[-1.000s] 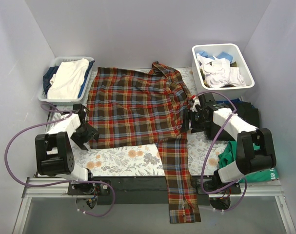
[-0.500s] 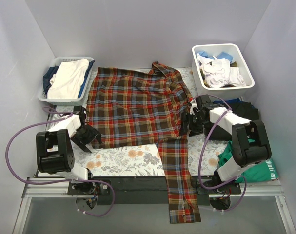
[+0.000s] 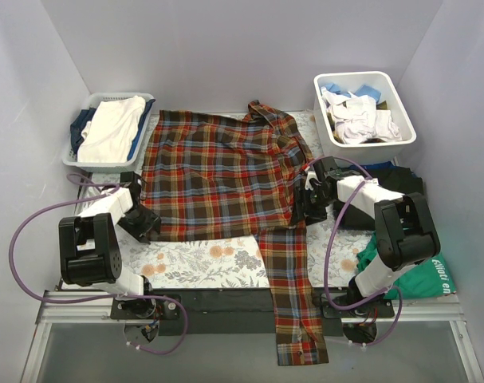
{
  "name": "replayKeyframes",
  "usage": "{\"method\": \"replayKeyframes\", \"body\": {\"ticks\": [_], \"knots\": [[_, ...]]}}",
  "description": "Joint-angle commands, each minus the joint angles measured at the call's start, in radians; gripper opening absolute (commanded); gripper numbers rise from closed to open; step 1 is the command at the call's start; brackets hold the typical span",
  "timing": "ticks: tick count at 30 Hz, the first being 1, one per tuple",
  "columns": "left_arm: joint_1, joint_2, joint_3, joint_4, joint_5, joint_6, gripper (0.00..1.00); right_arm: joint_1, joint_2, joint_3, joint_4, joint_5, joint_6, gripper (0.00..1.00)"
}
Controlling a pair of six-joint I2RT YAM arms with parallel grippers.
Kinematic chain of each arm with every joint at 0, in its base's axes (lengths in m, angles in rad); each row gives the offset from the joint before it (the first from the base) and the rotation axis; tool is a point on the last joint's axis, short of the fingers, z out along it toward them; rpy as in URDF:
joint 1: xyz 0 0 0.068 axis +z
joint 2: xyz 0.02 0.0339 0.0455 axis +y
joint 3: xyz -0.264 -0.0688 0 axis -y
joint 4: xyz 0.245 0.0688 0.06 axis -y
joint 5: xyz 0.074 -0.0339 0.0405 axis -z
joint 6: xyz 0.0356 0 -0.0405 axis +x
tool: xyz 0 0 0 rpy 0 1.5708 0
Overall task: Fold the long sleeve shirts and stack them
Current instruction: Fold the shirt
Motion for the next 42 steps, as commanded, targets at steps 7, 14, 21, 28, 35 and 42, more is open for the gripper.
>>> {"method": "replayKeyframes", "body": {"ticks": [7,14,21,28,35,42], "knots": [[0.006,0.001,-0.033,0.161,0.007,-0.01,0.0,0.005,-0.071,-0.001,-0.022,0.022,0.006,0.1],[0.006,-0.069,-0.024,0.102,0.02,0.013,0.0,0.005,-0.158,-0.012,-0.084,0.019,0.0,0.01],[0.006,-0.149,-0.02,0.011,0.053,-0.024,0.0,0.005,-0.309,-0.086,-0.177,0.016,0.041,0.01],[0.004,-0.272,-0.01,-0.116,0.033,-0.083,0.0,0.005,-0.483,-0.113,-0.219,0.032,0.055,0.01],[0.003,-0.299,0.022,-0.132,0.001,-0.111,0.0,0.002,-0.364,-0.046,-0.24,0.087,0.058,0.01],[0.004,-0.253,0.164,-0.106,-0.012,-0.088,0.0,0.0,-0.249,0.152,-0.23,0.13,0.062,0.01]]}}
